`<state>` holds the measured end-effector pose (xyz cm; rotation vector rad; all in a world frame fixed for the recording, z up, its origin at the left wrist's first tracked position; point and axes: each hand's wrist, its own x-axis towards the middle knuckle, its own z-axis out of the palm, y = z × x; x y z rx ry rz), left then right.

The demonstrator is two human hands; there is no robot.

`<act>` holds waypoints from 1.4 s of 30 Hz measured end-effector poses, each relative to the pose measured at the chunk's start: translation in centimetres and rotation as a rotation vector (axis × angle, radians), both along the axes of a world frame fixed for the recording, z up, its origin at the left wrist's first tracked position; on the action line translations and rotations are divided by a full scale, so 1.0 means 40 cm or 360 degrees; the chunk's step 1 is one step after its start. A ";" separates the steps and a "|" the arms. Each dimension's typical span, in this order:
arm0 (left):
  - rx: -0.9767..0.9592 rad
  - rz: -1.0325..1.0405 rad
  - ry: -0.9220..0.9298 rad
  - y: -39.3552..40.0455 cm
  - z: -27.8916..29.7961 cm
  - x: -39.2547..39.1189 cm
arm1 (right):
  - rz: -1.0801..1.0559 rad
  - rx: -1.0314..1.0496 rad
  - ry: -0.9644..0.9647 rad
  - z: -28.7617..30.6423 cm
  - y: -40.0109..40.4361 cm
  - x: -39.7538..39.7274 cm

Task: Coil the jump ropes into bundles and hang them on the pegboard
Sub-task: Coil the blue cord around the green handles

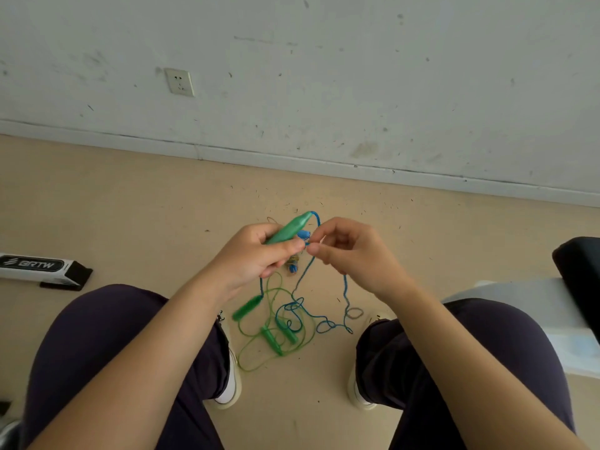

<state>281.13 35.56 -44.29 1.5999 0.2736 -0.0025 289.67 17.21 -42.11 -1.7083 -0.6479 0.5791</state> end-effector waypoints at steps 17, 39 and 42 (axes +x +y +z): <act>-0.0048 -0.0136 0.0035 0.005 0.020 -0.005 | 0.0082 -0.0022 -0.0104 0.000 -0.002 0.003; -0.0096 -0.0177 0.0099 0.008 0.032 -0.012 | -0.0346 -0.0078 -0.0254 0.004 -0.020 0.036; -0.0136 -0.0201 0.0121 0.009 0.030 -0.012 | -0.0370 -0.0058 -0.0236 -0.003 -0.019 0.038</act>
